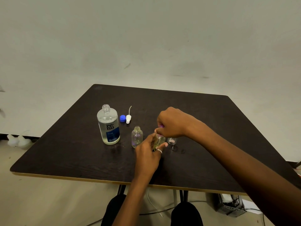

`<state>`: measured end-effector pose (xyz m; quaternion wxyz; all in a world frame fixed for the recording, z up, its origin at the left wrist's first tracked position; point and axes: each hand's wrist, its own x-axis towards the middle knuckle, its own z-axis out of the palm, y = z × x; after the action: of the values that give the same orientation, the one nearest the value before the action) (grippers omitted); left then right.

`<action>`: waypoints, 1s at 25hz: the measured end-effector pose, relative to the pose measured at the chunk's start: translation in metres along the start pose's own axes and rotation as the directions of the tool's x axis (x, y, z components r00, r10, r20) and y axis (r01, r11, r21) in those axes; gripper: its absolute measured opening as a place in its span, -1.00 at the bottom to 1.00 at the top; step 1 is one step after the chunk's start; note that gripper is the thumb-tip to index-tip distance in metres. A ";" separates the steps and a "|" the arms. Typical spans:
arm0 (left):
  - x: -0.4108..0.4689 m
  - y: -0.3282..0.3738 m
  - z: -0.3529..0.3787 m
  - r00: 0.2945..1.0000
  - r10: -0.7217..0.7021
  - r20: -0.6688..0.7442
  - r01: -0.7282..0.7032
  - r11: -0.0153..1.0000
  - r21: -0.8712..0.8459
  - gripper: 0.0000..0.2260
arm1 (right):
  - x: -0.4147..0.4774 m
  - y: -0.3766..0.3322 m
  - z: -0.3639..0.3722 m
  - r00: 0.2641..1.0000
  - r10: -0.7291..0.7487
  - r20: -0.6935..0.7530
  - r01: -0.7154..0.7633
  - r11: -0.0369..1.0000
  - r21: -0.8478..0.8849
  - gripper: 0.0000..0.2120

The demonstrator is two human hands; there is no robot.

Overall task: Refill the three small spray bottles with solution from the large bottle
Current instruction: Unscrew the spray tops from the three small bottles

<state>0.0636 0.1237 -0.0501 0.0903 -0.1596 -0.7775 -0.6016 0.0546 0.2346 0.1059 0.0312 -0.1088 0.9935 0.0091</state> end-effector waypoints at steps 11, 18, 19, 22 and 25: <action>0.001 -0.004 0.002 0.999 -0.045 0.007 0.046 0.997 -0.060 -0.55 | -0.019 0.005 -0.056 0.998 -0.063 -0.017 0.064 0.997 0.041 -0.86; 0.001 -0.001 0.000 0.997 -0.077 0.008 0.077 0.996 -0.041 -0.55 | -0.017 0.013 -0.088 0.995 -0.017 -0.098 0.026 0.995 0.093 -0.92; 0.001 -0.001 0.000 0.997 -0.072 0.005 0.072 0.997 -0.037 -0.56 | -0.014 0.015 -0.089 0.994 -0.012 -0.106 0.023 0.994 0.103 -0.91; 0.000 0.000 0.000 0.998 -0.060 0.006 0.061 0.998 -0.034 -0.60 | -0.001 0.020 -0.083 0.995 -0.013 -0.103 0.029 0.987 0.157 -0.87; 0.000 0.000 -0.001 0.998 -0.056 0.008 0.057 0.998 -0.016 -0.60 | 0.023 0.024 -0.065 0.997 -0.006 -0.083 0.021 0.983 0.180 -0.83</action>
<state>0.0637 0.1228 -0.0501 0.0692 -0.1405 -0.7770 -0.6097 0.0233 0.2519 0.1691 0.0003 -0.1124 0.9899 -0.0858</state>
